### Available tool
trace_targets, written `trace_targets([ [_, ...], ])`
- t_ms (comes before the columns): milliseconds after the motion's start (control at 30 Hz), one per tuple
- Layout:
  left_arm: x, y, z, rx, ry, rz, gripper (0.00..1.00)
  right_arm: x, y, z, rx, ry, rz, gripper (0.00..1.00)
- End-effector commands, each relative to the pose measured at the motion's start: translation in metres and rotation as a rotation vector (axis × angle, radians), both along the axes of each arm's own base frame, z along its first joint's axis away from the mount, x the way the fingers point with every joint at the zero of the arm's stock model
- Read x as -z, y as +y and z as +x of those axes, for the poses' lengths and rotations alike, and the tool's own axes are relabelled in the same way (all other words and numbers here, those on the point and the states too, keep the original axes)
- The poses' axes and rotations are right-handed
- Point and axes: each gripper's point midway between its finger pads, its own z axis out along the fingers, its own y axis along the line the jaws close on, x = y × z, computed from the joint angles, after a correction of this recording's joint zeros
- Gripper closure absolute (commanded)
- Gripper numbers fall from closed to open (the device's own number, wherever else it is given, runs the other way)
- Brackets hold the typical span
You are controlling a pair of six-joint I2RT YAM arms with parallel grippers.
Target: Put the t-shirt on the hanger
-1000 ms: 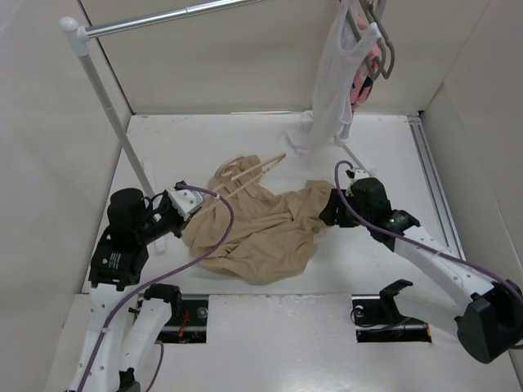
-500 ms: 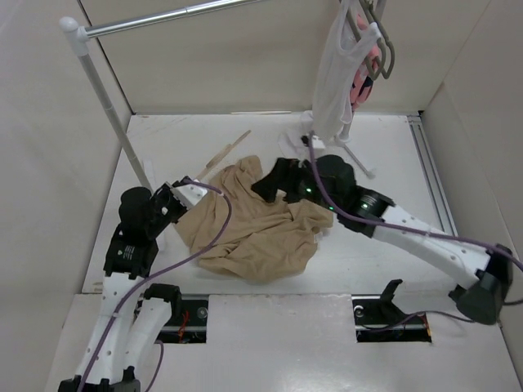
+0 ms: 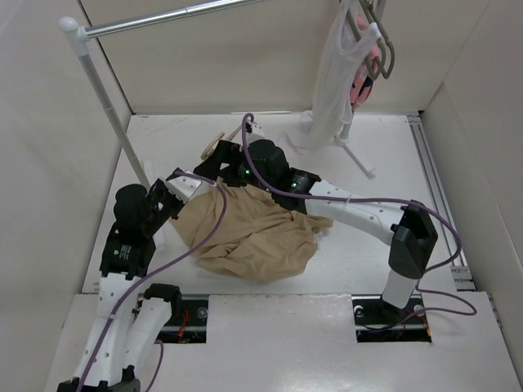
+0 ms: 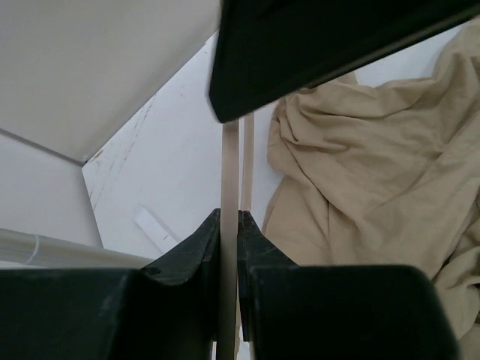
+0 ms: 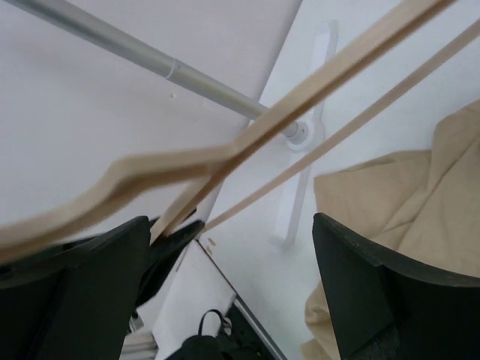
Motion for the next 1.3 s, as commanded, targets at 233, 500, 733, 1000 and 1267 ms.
trace_targets([
  [233,-0.004,-0.01,-0.01,0.054,-0.032,-0.035,1.0,-0.013,0.043,0.014,0.038,0.094,0.171,0.13],
  [500,0.017,-0.01,-0.015,0.093,-0.011,0.034,1.0,-0.015,0.05,0.023,0.082,0.088,0.165,0.29],
  [733,0.018,-0.017,-0.023,0.157,-0.036,0.053,1.0,0.006,0.07,0.018,0.012,0.144,0.159,0.73],
  [1000,0.014,-0.029,-0.035,0.208,-0.008,-0.014,0.65,0.012,0.053,0.018,-0.011,0.144,0.139,1.0],
  [1267,-0.045,-0.042,-0.072,0.265,-0.119,-0.158,0.11,0.012,0.002,0.004,-0.344,-0.155,-0.02,1.0],
])
